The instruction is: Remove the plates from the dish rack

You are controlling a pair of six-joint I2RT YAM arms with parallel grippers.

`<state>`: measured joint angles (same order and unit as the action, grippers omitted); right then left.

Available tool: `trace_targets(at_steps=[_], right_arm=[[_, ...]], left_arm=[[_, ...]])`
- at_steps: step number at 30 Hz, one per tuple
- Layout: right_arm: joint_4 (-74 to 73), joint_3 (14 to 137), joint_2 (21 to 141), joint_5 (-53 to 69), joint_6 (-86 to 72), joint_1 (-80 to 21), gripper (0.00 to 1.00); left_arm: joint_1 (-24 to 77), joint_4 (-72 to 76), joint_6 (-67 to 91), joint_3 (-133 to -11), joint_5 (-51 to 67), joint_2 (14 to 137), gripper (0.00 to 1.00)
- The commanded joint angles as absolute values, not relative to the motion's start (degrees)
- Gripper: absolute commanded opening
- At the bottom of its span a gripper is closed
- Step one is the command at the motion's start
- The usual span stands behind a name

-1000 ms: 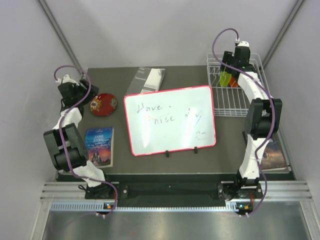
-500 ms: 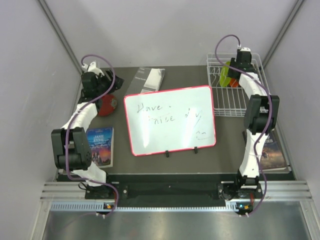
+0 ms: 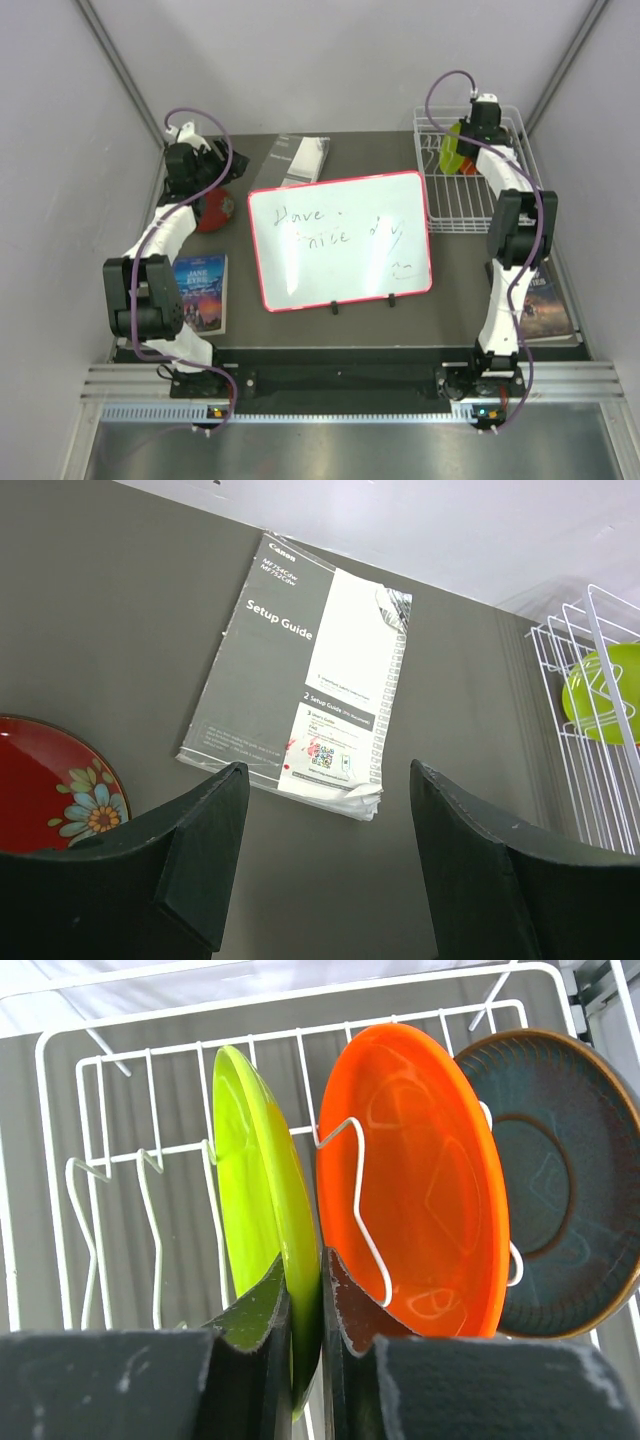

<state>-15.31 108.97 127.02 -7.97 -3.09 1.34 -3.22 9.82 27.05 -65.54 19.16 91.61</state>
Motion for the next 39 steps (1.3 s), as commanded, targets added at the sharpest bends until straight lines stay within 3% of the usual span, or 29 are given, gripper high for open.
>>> trace_targets(at_steps=[1, 9, 16, 20, 26, 39], right_arm=[[-7.2, 106.9, 120.5, -10.3, -3.2, 0.0, 0.0], [6.1, 101.4, 113.3, -35.6, 5.9, -7.7, 0.0], [8.9, 97.4, 105.0, -37.5, 6.1, -10.0, 0.0], [2.9, 96.9, 100.6, -25.3, 0.5, -10.5, 0.0], [-2.6, 100.1, 101.2, 6.3, -12.2, -11.7, 0.0], [14.4, 99.4, 110.2, 27.5, -32.8, -19.1, 0.0]], left_arm=[[-3.1, 11.8, 26.1, -68.1, 18.8, 91.7, 0.7], [-2.7, 9.3, 24.3, -69.4, 15.9, 92.0, 0.74], [-2.7, 9.8, 24.3, -69.6, 16.9, 92.5, 0.79], [-2.7, 13.4, 26.3, -69.5, 20.5, 93.2, 0.79], [-2.7, 24.0, 35.5, -70.0, 29.7, 96.2, 0.79], [-0.3, 39.5, 43.8, -69.5, 33.3, 102.1, 0.76]])
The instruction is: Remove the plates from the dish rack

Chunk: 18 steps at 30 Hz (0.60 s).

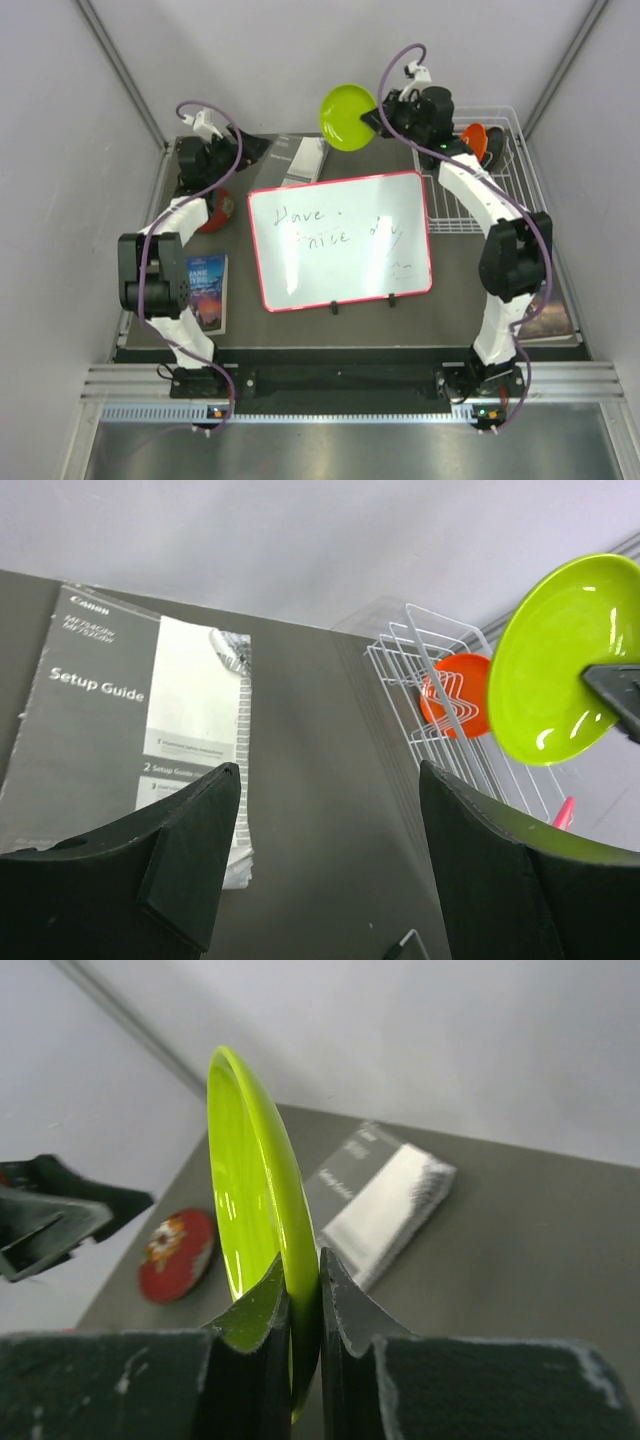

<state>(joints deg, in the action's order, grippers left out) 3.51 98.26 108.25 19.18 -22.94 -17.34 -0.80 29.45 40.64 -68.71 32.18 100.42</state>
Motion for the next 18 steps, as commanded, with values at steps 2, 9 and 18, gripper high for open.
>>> trace_targets(at_steps=[2, 9, 18], right_arm=[[17.6, 100.1, 112.5, 28.7, -34.8, -19.7, 0.0], [19.9, 104.1, 118.9, 31.6, -39.8, -23.4, 0.0], [22.3, 107.0, 122.3, 35.1, -42.5, -25.0, 0.0]], left_arm=[[1.2, 42.2, 46.3, -69.5, 34.1, 103.2, 0.76], [2.2, 52.6, 51.7, -69.8, 36.7, 107.0, 0.75], [3.3, 53.7, 52.5, -70.3, 37.8, 108.5, 0.71]])
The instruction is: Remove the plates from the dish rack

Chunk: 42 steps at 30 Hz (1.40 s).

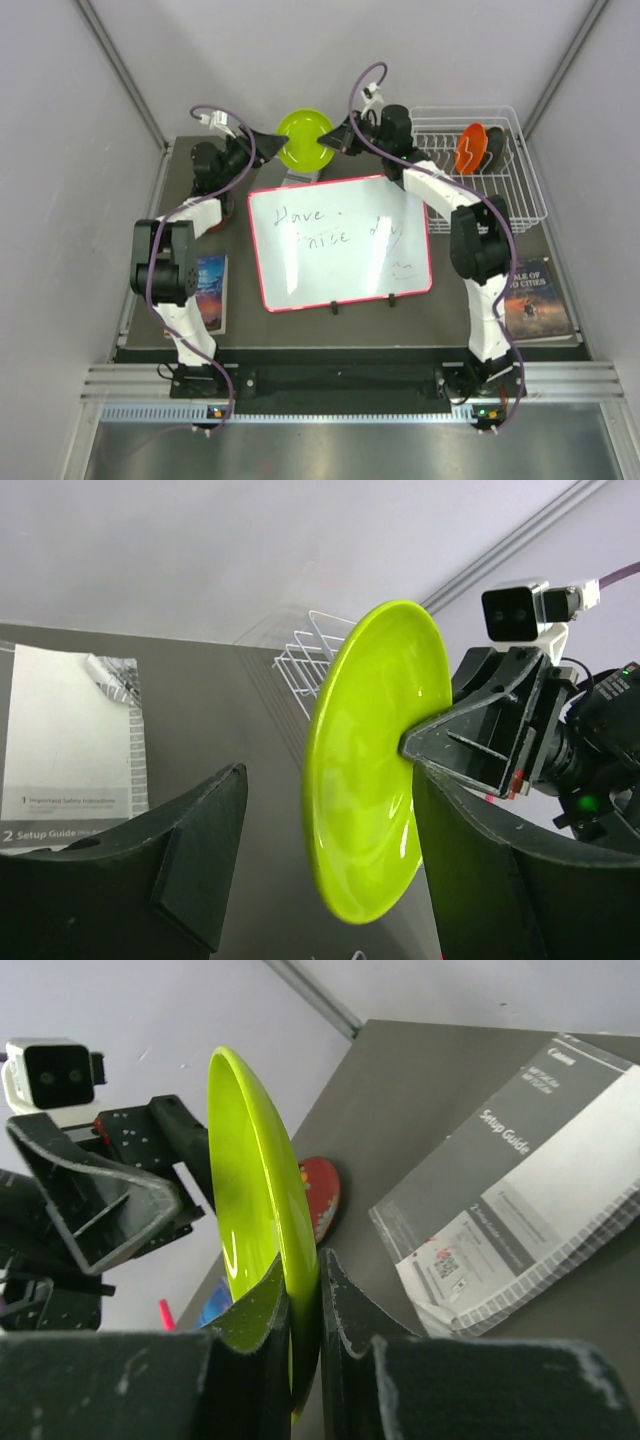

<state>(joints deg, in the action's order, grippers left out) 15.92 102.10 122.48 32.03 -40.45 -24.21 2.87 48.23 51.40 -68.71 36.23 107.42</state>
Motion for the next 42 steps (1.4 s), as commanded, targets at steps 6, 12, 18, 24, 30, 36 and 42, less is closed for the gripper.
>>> trace_targets(at_steps=[6, 12, 18, 24, 30, 36, 42], right_arm=[[23.0, 107.1, 122.6, 36.7, -43.4, -25.3, 0.0], [22.6, 107.8, 122.9, 38.3, -43.0, -25.3, 0.21], [14.8, 107.4, 119.3, 34.6, -34.9, -23.4, 0.67], [10.0, 100.4, 111.4, 24.7, -27.3, -19.6, 0.69], [8.1, 94.5, 105.0, 18.7, -22.8, -14.9, 0.69], [6.4, 91.6, 101.4, 15.1, -20.6, -11.3, 0.69], [7.3, 89.3, 99.8, 13.7, -20.7, -10.0, 0.69]], left_arm=[[3.3, 52.4, 51.7, -70.2, 37.4, 108.7, 0.14], [3.3, 49.7, 48.0, -69.3, 36.3, 107.1, 0.0], [1.4, 40.8, 39.4, -68.0, 29.0, 101.8, 0.0], [-7.4, 39.6, 40.6, -66.4, 28.5, 99.0, 0.0], [-14.7, 34.3, 38.2, -63.7, 27.3, 97.6, 0.0], [-19.2, 19.1, 31.4, -62.0, 20.8, 94.4, 0.0], [-20.8, 10.0, 28.1, -61.7, 14.0, 93.7, 0.0]])
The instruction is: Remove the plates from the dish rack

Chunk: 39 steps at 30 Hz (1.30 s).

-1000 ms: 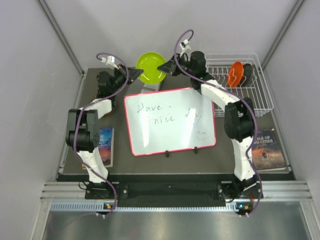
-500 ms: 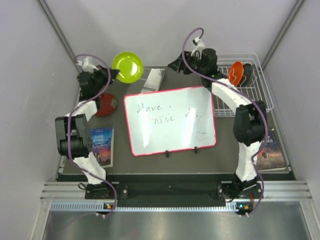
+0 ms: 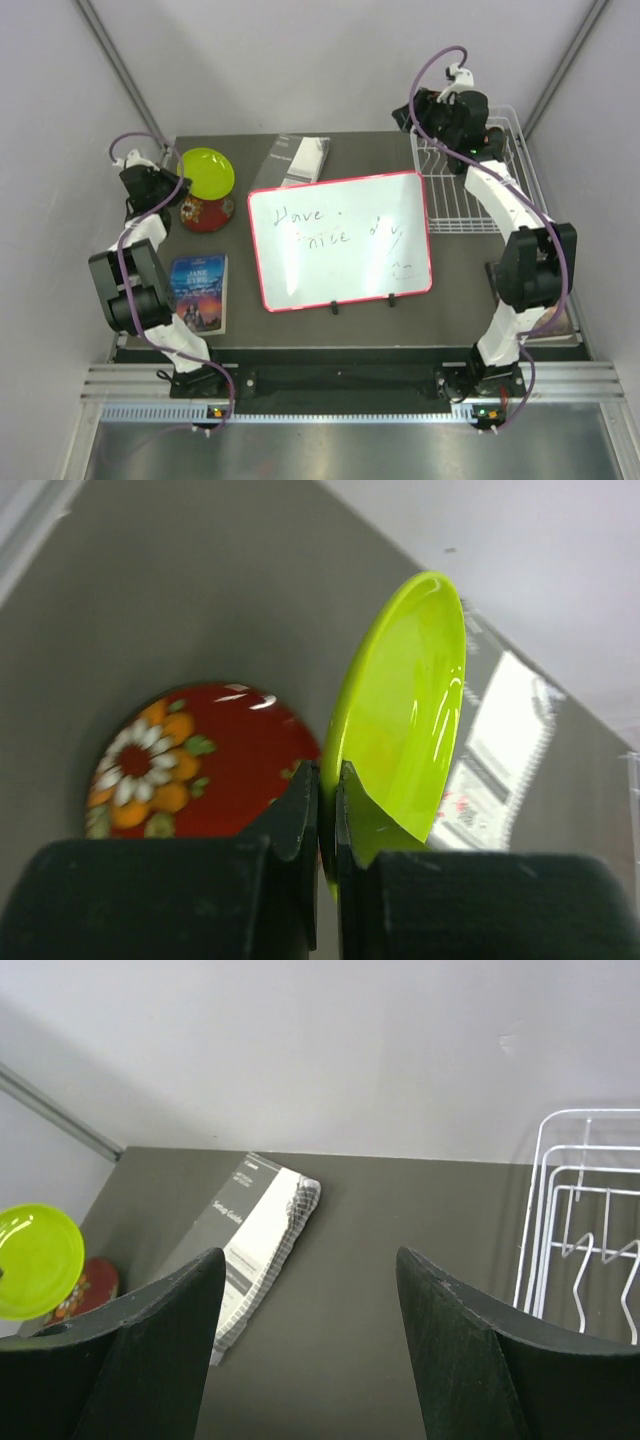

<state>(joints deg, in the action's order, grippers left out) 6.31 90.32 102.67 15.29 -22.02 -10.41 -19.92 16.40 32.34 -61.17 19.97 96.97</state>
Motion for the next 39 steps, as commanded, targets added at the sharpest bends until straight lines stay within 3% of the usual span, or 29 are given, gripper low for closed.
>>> trace_targets(at_steps=[1, 21, 23, 25, 26, 28, 36, 39], right_arm=[[7.2, 89.3, 99.8, 13.9, -20.7, -9.8, 0.69], [7.6, 86.4, 99.2, 15.4, -21.0, -7.3, 0.69], [7.6, 86.6, 99.3, 15.2, -21.0, -6.8, 0.7], [6.2, 87.4, 99.8, 13.9, -20.1, -6.4, 0.7], [5.5, 87.8, 100.0, 13.1, -19.5, -6.3, 0.7], [3.3, 88.9, 100.4, 9.5, -18.0, -6.2, 0.7], [2.0, 88.7, 100.1, 3.5, -14.9, -6.3, 0.71], [0.2, 90.3, 101.2, -1.0, -12.1, -6.2, 0.71]], left_arm=[[-20.7, 8.8, 27.7, -61.4, 12.8, 93.7, 0.0], [-22.4, 4.6, 26.3, -62.4, 12.7, 103.9, 0.01], [-22.4, 4.8, 26.5, -62.4, 12.4, 104.1, 0.21], [-22.3, 4.7, 26.3, -62.4, 12.8, 104.0, 0.28], [-22.4, 4.6, 26.2, -62.6, 13.1, 103.9, 0.39], [-22.4, 3.7, 26.1, -63.0, 13.2, 104.1, 0.41], [-22.4, 0.3, 24.0, -64.9, 10.9, 103.1, 0.68], [-22.4, -3.3, 23.2, -66.7, 9.0, 102.3, 0.72]])
